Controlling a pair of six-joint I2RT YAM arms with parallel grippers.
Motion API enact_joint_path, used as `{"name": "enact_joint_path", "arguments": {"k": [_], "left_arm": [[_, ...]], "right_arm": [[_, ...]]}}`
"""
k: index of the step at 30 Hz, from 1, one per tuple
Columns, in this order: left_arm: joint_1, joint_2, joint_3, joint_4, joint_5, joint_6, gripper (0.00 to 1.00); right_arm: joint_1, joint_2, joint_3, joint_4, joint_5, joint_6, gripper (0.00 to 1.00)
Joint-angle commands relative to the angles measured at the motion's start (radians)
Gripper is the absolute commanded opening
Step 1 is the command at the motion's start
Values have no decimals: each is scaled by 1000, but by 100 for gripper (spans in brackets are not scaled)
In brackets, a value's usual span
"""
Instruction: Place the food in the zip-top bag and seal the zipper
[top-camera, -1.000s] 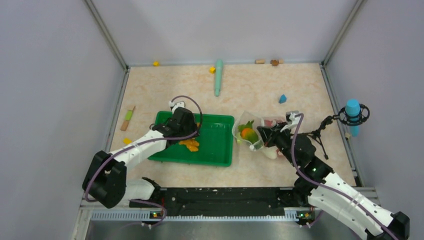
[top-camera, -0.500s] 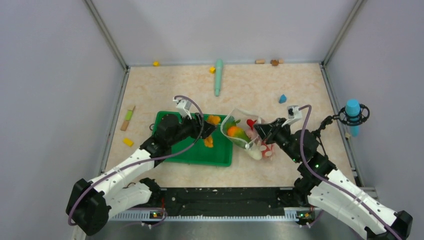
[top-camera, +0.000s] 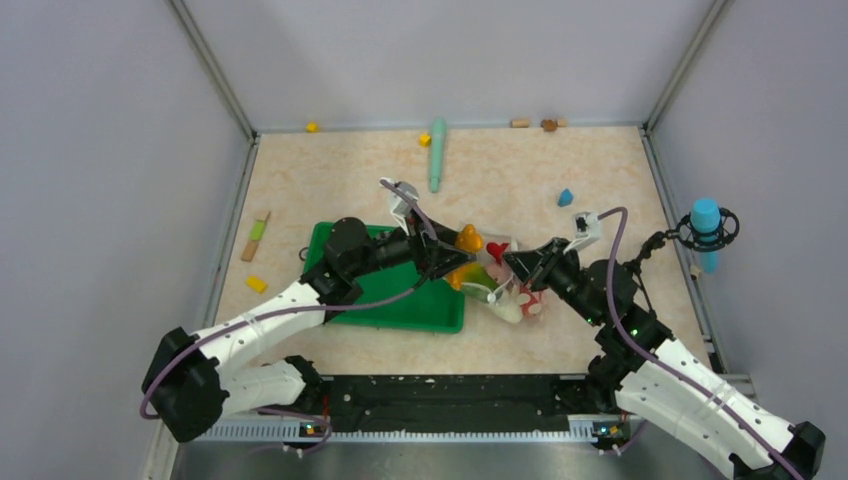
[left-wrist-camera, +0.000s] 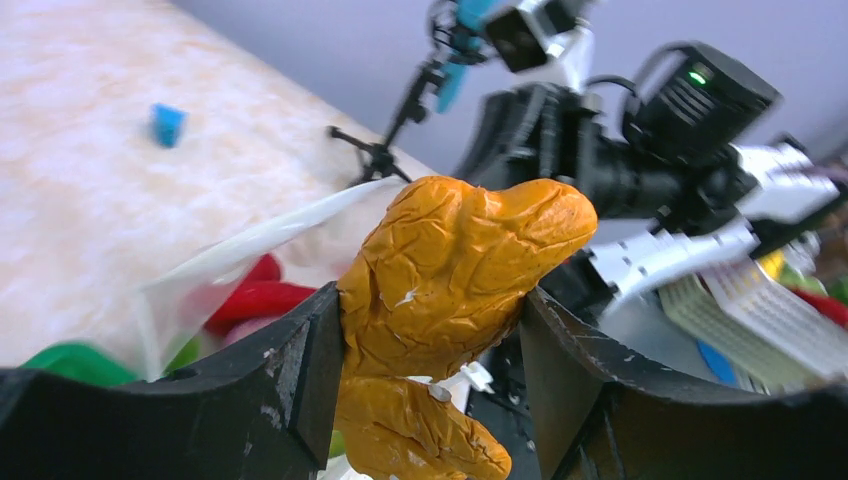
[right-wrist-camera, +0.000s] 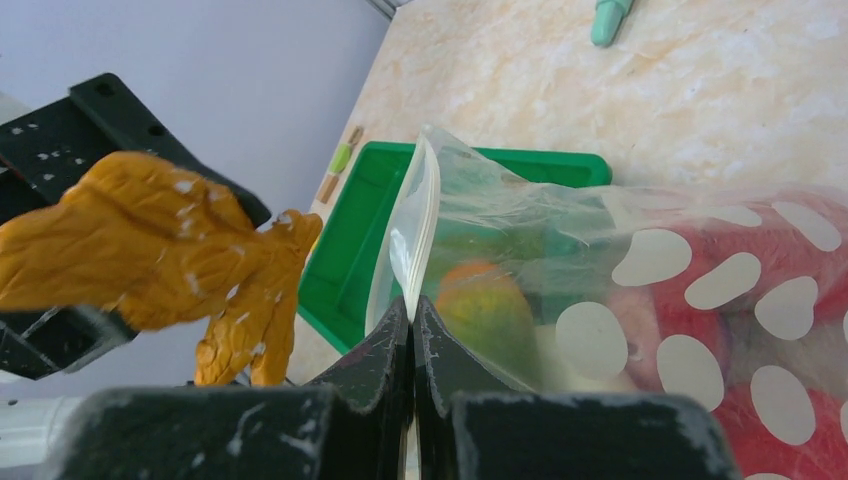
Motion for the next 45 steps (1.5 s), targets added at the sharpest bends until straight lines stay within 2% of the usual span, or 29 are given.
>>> {"name": "enact_joint_path", "arguments": {"k": [1, 4, 6, 10, 16, 18, 20, 24, 27, 35, 41, 45], "left_arm": [[-37, 71, 72, 182, 273, 89, 26], [-64, 97, 74, 225, 360, 177, 27], [-70, 119, 92, 229, 399, 219, 35], [-70, 192, 188, 88, 513, 267, 31], [-71, 257, 208, 48, 655, 287, 32], [-71, 268, 243, -64, 710, 381, 32], [-70, 285, 301, -248, 725, 500, 31], [-71, 336, 431, -636, 734, 744, 27], [-70, 354, 468, -753, 725, 861, 27], [-71, 408, 509, -822, 624, 897, 29], [-70, 455, 543, -843, 556, 878, 38], [-70, 473, 551, -833, 510, 850, 40]], "right_arm": [[-5, -13, 56, 12, -30, 53, 0], [-5, -17, 43, 39, -60, 55, 0], [-5, -18, 34, 62, -87, 55, 0], [-5, -21, 36, 65, -102, 53, 0], [-5, -33, 46, 56, -110, 47, 0], [-4, -34, 53, 48, -120, 41, 0], [-4, -36, 61, 38, -134, 37, 0], [-5, -46, 68, 24, -145, 23, 0], [-5, -52, 66, 20, -153, 17, 0], [-5, -55, 71, 24, -197, 21, 0], [-5, -54, 68, 25, -210, 26, 0], [-4, -53, 74, 23, -219, 27, 0]]}}
